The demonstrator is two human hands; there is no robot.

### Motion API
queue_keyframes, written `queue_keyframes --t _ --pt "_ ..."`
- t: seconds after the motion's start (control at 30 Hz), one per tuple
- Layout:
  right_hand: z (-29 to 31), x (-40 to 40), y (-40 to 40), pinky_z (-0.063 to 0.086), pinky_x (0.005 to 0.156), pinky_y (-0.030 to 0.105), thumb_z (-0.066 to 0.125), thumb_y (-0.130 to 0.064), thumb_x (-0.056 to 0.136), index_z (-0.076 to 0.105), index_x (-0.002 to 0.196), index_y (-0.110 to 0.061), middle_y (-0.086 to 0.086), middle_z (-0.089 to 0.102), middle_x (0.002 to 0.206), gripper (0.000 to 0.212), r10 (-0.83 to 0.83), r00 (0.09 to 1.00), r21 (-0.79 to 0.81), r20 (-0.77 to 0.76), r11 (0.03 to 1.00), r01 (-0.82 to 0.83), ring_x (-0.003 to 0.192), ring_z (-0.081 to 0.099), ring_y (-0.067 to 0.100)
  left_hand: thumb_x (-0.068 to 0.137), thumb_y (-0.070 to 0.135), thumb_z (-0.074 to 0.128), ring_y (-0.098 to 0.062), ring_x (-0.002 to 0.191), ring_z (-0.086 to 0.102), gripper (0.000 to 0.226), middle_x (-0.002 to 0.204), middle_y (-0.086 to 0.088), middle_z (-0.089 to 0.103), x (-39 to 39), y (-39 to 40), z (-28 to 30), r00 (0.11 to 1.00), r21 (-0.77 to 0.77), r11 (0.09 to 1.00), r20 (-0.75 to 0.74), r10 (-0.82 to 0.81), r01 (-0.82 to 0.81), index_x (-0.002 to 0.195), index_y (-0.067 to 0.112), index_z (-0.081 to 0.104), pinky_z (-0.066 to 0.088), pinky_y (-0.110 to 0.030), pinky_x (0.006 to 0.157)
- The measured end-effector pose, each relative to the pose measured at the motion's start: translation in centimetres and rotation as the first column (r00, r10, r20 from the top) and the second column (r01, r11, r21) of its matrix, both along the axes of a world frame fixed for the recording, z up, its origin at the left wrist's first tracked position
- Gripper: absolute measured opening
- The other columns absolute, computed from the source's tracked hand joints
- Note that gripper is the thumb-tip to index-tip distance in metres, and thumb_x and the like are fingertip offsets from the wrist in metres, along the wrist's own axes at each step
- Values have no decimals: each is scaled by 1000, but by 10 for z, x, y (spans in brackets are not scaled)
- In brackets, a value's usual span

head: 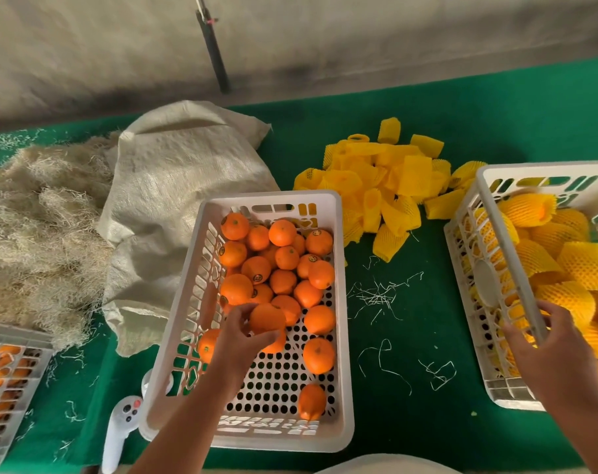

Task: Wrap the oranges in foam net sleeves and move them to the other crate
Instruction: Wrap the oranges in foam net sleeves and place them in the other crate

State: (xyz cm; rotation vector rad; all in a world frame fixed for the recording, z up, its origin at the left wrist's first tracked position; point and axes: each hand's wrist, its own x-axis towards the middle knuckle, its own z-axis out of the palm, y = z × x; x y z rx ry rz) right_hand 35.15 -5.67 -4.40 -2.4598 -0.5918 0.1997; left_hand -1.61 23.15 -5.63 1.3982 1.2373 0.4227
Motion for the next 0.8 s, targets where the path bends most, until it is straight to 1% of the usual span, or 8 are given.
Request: queue_keyframes --t 0.13,0.2,0.3,0.4,0.47,0.57,0.7,0.8 --pt "3 -1 -1 54 62 38 76 -29 93 44 137 -15 18 64 114 56 -1 1000 -1 -31 1000 1 85 62 34 67 28 95 -32 114 71 71 135 -11 60 14 -33 27 922 -332 943 362 139 -12 129 40 63 59 -41 92" --pt "4 -2 -1 58 75 52 78 -29 91 44 141 -11 20 58 125 63 -15 1000 -36 -24 999 14 102 59 38 74 20 90 -43 121 65 70 142 -18 53 21 -46 36 849 -456 886 498 175 85 137 30 61 57 -47 96" --pt "7 -6 2 51 98 66 81 -27 87 40 145 -11 16 43 143 74 -19 999 -29 46 999 20 129 45 42 78 13 83 -45 123 63 66 144 -19 46 34 -61 45 823 -479 860 550 141 173 139 21 60 55 -51 100" --pt "13 -16 15 45 104 65 79 -27 86 42 145 -16 6 37 149 70 54 989 27 134 998 -59 137 38 39 72 24 90 -37 115 69 74 139 -16 48 52 -71 54 903 -353 916 429 -23 191 137 34 57 58 -49 97" --pt "17 -24 28 51 101 64 78 -23 87 45 144 -17 6 38 149 66 132 978 83 164 986 -147 139 40 35 69 41 91 -21 104 72 79 133 -3 51 65 -76 59 958 -164 966 239 -157 199 135 49 50 63 -37 85" --pt "20 -32 51 50 108 59 80 -21 88 47 145 -17 5 45 148 66 222 958 114 181 963 -245 143 41 26 66 58 86 -3 99 68 85 129 18 50 82 -81 62 966 49 979 164 -201 196 139 56 42 59 -21 70" --pt "16 -37 75 42 110 39 79 -29 89 47 143 -22 -8 48 140 63 249 950 125 189 953 -275 130 31 -7 73 69 78 -8 103 67 85 127 48 38 101 -80 58 958 220 945 95 -270 244 145 62 35 60 -20 70" --pt "6 -31 93 37 108 24 76 -33 92 49 144 -23 -7 59 134 60 304 942 50 140 948 -313 123 46 -2 79 80 62 -5 118 55 65 137 43 34 113 -77 51 914 365 844 -56 -401 393 138 64 40 60 -23 76"
